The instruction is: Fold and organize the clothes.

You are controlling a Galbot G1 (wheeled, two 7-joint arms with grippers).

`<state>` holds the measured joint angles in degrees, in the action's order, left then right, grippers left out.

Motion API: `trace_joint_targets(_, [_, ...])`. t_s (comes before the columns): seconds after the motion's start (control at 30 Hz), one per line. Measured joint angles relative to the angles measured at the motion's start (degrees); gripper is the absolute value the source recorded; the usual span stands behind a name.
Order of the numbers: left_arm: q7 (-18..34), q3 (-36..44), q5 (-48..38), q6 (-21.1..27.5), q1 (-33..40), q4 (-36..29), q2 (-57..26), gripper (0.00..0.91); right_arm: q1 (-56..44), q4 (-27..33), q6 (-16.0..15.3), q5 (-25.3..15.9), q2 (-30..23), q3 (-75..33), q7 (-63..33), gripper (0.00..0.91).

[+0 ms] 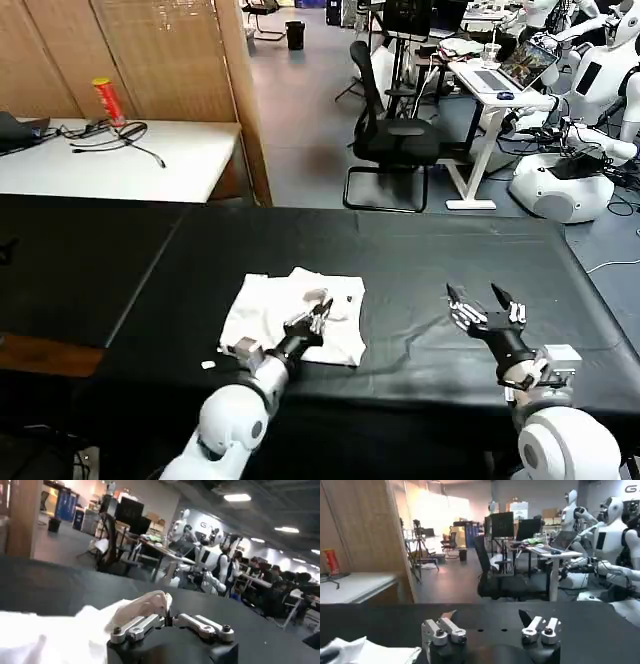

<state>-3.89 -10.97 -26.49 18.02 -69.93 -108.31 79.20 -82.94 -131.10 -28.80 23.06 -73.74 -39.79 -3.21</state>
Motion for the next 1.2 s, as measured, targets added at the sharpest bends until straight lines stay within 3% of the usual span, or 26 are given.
trace_joint_targets(0.07, [0.0, 0.2, 0.4, -0.2, 0.2, 0.6, 0.5, 0.000, 0.0, 0.2, 0.0, -0.2, 0.0, 0.2, 0.0, 0.878])
trace_joint_targets(0.1, [0.0, 0.4, 0.6, -0.2, 0.2, 1.0, 0.8, 0.068, 0.0, 0.3, 0.0, -0.3, 0.0, 0.3, 0.0, 0.878])
trace_joint_targets(0.13, [0.0, 0.6, 0.6, -0.3, 0.2, 1.2, 0.9, 0.722, 0.1, 0.3, 0.0, -0.3, -0.1, 0.4, 0.0, 0.878])
trace_joint_targets(0.17, [0.0, 0.8, 0.8, -0.5, 0.2, 1.6, 1.1, 0.878, 0.2, 0.3, 0.0, -0.3, -0.1, 0.5, 0.1, 0.878])
trace_joint_targets(0.37, [-0.6, 1.6, 0.9, -2.0, 0.7, 2.6, 1.9, 0.878, 1.2, 1.2, 0.0, -0.2, 0.9, 1.8, 0.3, 0.878])
trace_joint_targets(0.67, [0.9, 2.8, -9.4, -1.4, 2.0, 2.5, 3.7, 0.878, 4.4, 4.7, -0.6, -0.2, 3.0, 5.8, 0.8, 0.878])
trace_joint_targets(0.87, [2.0, -0.6, -4.1, -3.0, 4.6, 0.4, -0.4, 0.878, 8.4, 8.7, -0.8, -0.5, 5.8, 12.0, 2.0, 0.878])
trace_joint_targets(1.2, [2.5, -8.2, 0.3, -4.1, 4.1, -2.1, -11.0, 0.878, 18.5, 17.2, -0.8, -5.5, 5.7, 27.7, 4.7, 0.878])
